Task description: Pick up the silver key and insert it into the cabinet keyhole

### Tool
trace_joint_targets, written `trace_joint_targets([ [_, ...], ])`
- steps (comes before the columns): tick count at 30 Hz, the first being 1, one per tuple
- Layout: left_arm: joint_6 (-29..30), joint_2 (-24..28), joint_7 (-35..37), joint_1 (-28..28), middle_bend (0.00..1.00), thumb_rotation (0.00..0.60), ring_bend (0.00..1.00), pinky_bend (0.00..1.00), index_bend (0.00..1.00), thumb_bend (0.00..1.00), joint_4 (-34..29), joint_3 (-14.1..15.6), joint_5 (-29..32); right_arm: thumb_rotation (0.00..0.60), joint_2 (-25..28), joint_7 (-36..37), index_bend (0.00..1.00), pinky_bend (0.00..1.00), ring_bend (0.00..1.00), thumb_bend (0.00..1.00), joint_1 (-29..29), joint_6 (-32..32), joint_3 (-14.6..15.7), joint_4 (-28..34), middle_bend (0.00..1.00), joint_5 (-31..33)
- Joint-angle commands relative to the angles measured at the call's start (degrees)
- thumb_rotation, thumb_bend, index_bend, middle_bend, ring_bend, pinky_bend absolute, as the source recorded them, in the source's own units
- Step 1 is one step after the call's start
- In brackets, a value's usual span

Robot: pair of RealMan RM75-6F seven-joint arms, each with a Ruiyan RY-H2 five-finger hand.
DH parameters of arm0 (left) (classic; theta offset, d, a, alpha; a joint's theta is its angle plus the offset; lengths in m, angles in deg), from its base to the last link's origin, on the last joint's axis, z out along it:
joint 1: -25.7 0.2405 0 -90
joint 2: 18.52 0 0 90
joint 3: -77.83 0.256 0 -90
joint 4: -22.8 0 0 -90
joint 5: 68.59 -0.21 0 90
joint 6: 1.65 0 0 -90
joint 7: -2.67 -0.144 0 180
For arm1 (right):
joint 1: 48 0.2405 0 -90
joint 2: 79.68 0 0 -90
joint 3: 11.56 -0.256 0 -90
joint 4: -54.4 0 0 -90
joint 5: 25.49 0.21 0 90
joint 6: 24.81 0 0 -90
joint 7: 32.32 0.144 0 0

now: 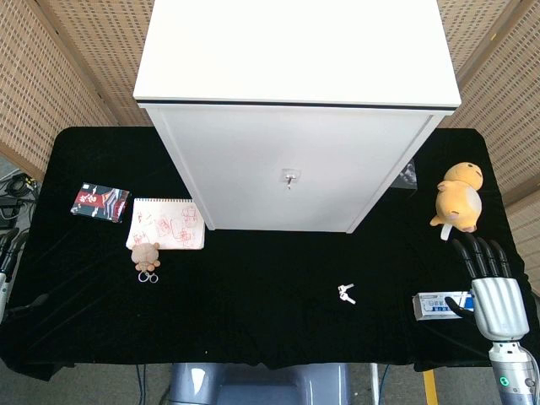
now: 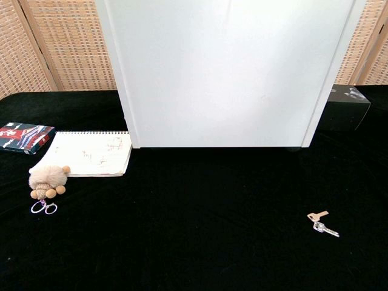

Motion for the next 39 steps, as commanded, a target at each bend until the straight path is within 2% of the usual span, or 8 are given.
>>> trace_joint_targets([
  [1,-0.18,0.04,0.09,-0.05,0.0,0.6,0.0,0.0,0.0,0.0,0.01,0.0,0.09,0.6,-0.05,-0.09,0.0,0.0,0.0,0.0,-0.02,0.03,0.02,-0.04,0.0,0.04],
  [8,-0.4,-0.2,0.28,-0.26,0.0,0.6,0.0,0.0,0.0,0.0,0.23,-0.22,0.13,0.6,-0.29,-0.61,0.01,0.0,0.0,0.0,0.25,1.47,0.42,0.04,0.01,0.53],
  [10,-0.56,-0.25,0.35,-0.4,0.0,0.6,0.0,0.0,0.0,0.0,0.29,-0.29,0.14,0.6,-0.68,-0.94,0.06,0.03,0.09,0.0,0.62,1.97,0.53,-0.14,0.2,0.23],
  [11,-0.62,-0.29,0.36,-0.45,0.0,0.6,0.0,0.0,0.0,0.0,0.29,-0.35,0.19,0.6,-1.09,-1.22,0.09,0.09,0.17,0.0,0.89,2.16,0.59,-0.54,0.3,-0.12],
  [15,-0.92,-0.48,-0.08,-0.61,0.0,0.6,0.0,0.0,0.0,0.0,0.29,-0.38,0.3,0.6,-3.98,-0.41,0.25,0.72,0.59,0.03,3.69,3.61,1.53,-5.32,0.7,-4.83],
  [19,-0.83,-0.66,-0.56,-0.62,0.0,0.6,0.0,0.0,0.0,0.0,0.16,-0.48,0.4,0.6,-4.62,7.51,0.34,0.98,0.78,0.17,8.63,9.54,4.5,-10.62,0.84,-10.08],
  [28,-2.13,-0.92,-1.42,-1.26,0.0,0.6,0.0,0.0,0.0,0.0,0.07,-0.96,1.68,0.6,-8.86,8.8,0.41,1.0,0.84,0.44,18.58,18.38,6.6,-16.28,0.87,-17.9],
  [39,-3.22,-1.0,-1.68,-1.68,0.0,0.6,0.0,0.0,0.0,0.0,0.25,-1.41,3.15,0.6,-16.83,4.96,0.46,1.0,0.84,0.46,25.42,27.02,7.78,-22.1,0.87,-18.76],
])
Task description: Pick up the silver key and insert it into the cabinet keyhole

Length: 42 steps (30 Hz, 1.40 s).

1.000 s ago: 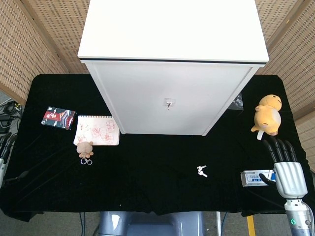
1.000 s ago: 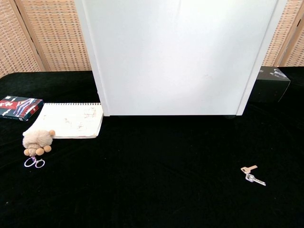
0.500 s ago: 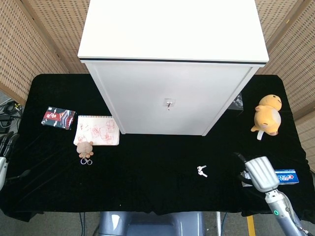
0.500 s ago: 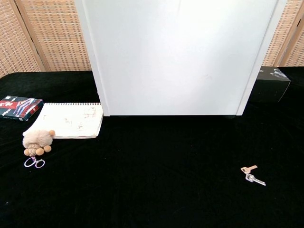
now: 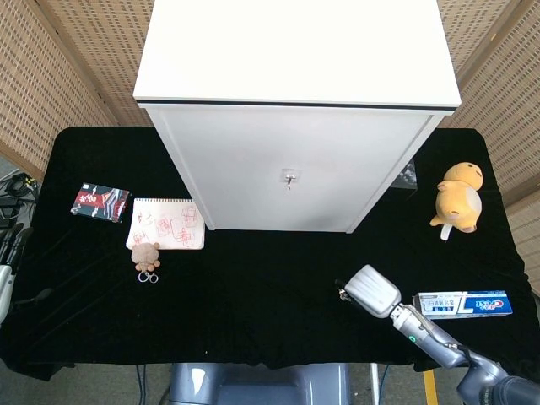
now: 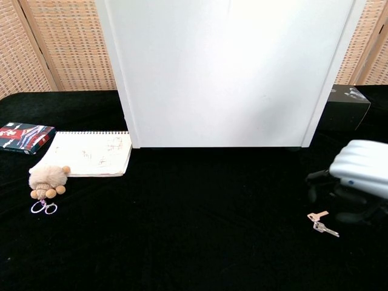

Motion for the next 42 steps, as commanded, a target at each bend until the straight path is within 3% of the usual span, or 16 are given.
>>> trace_joint_targets([
  [1,-0.25,-0.09,-0.14,-0.09,0.0,0.6,0.0,0.0,0.0,0.0,0.09,-0.05,0.29,0.6,-1.81,-0.71,0.47,1.0,0.84,0.46,1.05,1.48,0.64,-1.77,0.87,0.23],
  [15,-0.55,-0.49,-1.0,-0.25,0.0,0.6,0.0,0.0,0.0,0.0,-0.01,-0.01,0.59,0.6,-5.84,-0.77,0.5,1.0,0.84,0.48,1.62,2.18,2.91,-8.62,0.87,1.93],
  [42,-0.78,-0.55,-0.86,-0.38,0.0,0.6,0.0,0.0,0.0,0.0,0.1,-0.11,0.99,0.6,-8.92,-3.36,0.56,1.0,0.84,0.54,3.35,2.96,4.02,-11.35,0.87,4.45],
])
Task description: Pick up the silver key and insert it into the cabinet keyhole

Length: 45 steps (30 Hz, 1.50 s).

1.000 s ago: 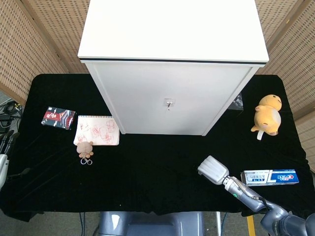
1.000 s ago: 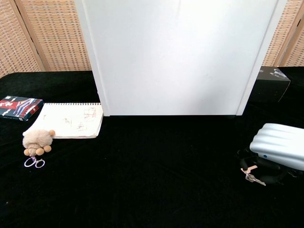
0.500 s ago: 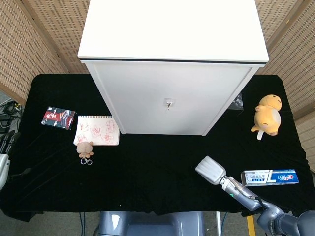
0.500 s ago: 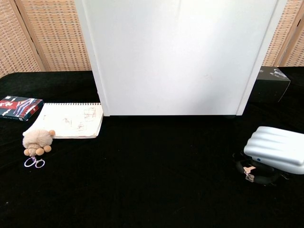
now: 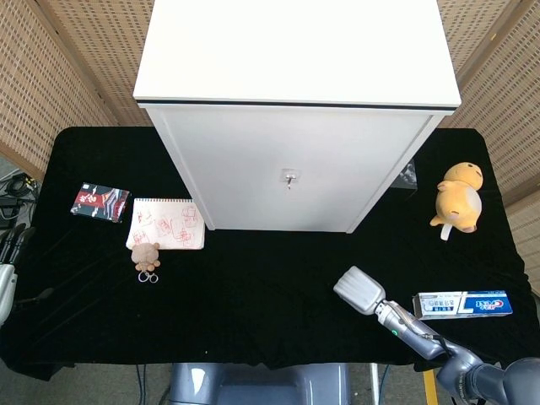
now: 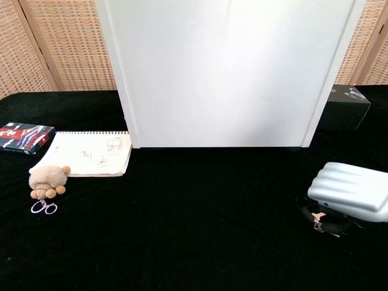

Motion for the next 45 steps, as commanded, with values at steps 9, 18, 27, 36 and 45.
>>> trace_joint_targets([
  [9,-0.12,-0.04,-0.02,-0.07,0.0,0.6,0.0,0.0,0.0,0.0,0.01,0.01,0.07,0.6,-0.63,-0.21,0.59,1.0,0.84,0.63,0.28,-0.18,0.39,-0.75,0.87,0.96],
  [18,-0.25,-0.04,-0.01,-0.13,0.0,0.6,0.0,0.0,0.0,0.0,0.0,0.06,0.05,0.6,-0.88,-0.3,0.62,1.0,0.84,0.64,0.39,-0.82,0.63,-0.69,0.87,1.36],
  [27,-0.39,0.03,0.18,-0.17,0.0,0.6,0.0,0.0,0.0,0.0,-0.03,0.11,0.07,0.6,0.4,-1.01,0.65,1.0,0.84,0.65,0.68,-5.5,0.52,1.33,0.87,-0.42],
  [36,-0.12,0.27,0.81,-0.04,0.0,0.6,0.0,0.0,0.0,0.0,-0.19,0.22,-0.31,0.6,4.36,-5.63,0.67,1.0,0.84,0.65,2.38,-14.19,-0.35,5.26,0.87,-6.03],
  [45,0.52,0.67,1.68,0.23,0.0,0.6,0.0,0.0,0.0,0.0,-0.46,0.38,-0.99,0.6,11.74,-12.76,0.68,1.0,0.84,0.64,6.88,-17.37,-3.69,12.69,0.87,-10.39],
])
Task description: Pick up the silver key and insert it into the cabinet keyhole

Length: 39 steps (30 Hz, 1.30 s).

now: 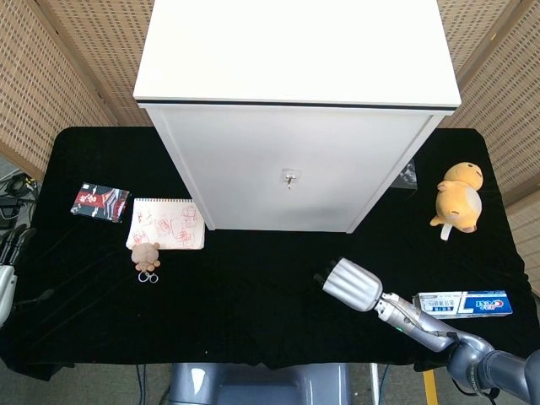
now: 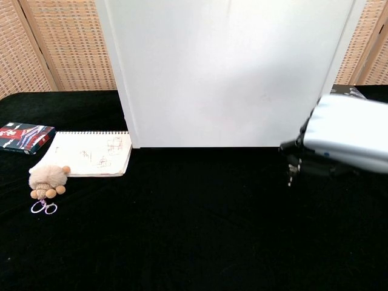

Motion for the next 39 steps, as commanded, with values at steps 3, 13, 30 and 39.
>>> trace_joint_targets([
  [3,0.0,0.08,0.13,0.03,0.0,0.6,0.0,0.0,0.0,0.0,-0.08,0.05,-0.07,0.6,5.46,-4.53,0.68,1.0,0.84,0.65,3.8,-0.21,-3.35,6.4,0.88,-2.1],
  [13,-0.8,-0.19,-0.03,-0.3,0.0,0.6,0.0,0.0,0.0,0.0,0.1,-0.14,0.68,0.6,13.32,-9.44,0.68,1.0,0.84,0.64,9.61,1.88,-9.51,15.92,0.87,-3.69],
  [30,-2.04,-0.27,0.47,-0.66,0.0,0.6,0.0,0.0,0.0,0.0,0.72,-0.62,2.37,0.6,13.41,-15.56,0.67,1.0,0.84,0.6,15.26,8.01,-17.85,17.56,0.86,2.29],
  [39,-2.82,-0.46,0.32,-0.98,0.0,0.6,0.0,0.0,0.0,0.0,1.05,-0.71,2.99,0.6,11.62,-18.28,0.67,1.0,0.84,0.6,15.99,9.38,-20.11,16.6,0.86,6.64],
])
